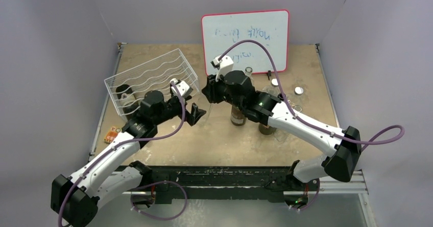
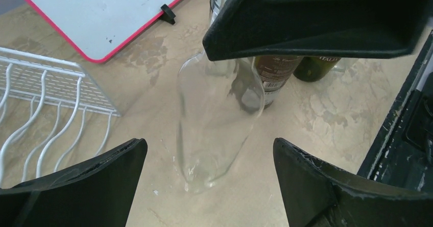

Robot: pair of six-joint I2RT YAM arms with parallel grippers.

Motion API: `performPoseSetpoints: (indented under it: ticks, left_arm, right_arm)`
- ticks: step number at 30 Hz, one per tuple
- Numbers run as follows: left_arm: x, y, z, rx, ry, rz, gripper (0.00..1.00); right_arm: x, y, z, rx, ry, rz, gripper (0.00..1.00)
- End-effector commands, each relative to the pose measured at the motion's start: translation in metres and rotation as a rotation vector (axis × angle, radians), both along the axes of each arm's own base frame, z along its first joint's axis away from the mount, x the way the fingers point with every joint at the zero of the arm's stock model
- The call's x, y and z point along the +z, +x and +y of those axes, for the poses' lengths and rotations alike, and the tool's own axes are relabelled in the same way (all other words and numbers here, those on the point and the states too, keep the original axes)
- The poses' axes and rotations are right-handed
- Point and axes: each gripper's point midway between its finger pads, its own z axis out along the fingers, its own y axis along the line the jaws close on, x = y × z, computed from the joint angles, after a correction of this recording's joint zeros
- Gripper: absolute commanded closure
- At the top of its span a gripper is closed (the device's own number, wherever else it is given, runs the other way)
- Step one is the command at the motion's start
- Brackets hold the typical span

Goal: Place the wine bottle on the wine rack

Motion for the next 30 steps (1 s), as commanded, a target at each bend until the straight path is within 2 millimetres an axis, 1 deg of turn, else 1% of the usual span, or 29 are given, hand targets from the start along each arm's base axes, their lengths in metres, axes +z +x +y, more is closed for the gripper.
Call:
performPoseSetpoints:
  ticks: [1,5,6,8,11,13,16,19,22,27,30]
  left_arm:
    - [0.006,0.014,-0.004,0.008,-0.030,-0.099,0.06]
    - [-0.015,0.022,0.010,0.057,0.074,-0.140,0.07]
    - [-0.017,0.024,0.011,0.068,0.076,-0.138,0.07]
    - [-0.017,0.024,0.008,0.077,0.026,-0.113,0.06]
    - [-0.012,0.023,0.002,0.088,-0.084,-0.104,0.06]
    - [-0.008,0.022,0.000,0.086,-0.120,-0.129,0.06]
    - [0.000,0.031,0.007,0.124,-0.090,-0.195,0.06]
    - [0.007,0.040,0.013,0.165,-0.057,-0.249,0.09]
    - [0.014,0.047,0.021,0.224,-0.044,-0.302,0.17]
    - [0.018,0.049,0.025,0.222,0.042,-0.368,0.26]
    - [0.013,0.046,0.025,0.191,0.100,-0.371,0.26]
  right_arm:
    - [0.094,-0.009,0.019,0.073,0.287,-0.100,1.00]
    - [0.109,-0.015,0.021,0.108,0.326,-0.111,1.00]
    - [0.112,-0.015,0.020,0.105,0.332,-0.113,1.00]
    - [0.117,-0.016,0.019,0.095,0.346,-0.112,1.00]
    - [0.124,-0.013,0.016,0.064,0.379,-0.108,1.00]
    - [0.131,-0.014,0.013,0.053,0.424,-0.124,1.00]
    - [0.140,-0.010,0.007,0.008,0.478,-0.126,1.00]
    - [0.146,-0.006,0.002,-0.042,0.515,-0.110,1.00]
    - [0.154,-0.006,-0.004,-0.071,0.562,-0.113,1.00]
    - [0.158,-0.003,-0.007,-0.103,0.580,-0.103,1.00]
    - [0.159,-0.002,-0.007,-0.106,0.578,-0.102,1.00]
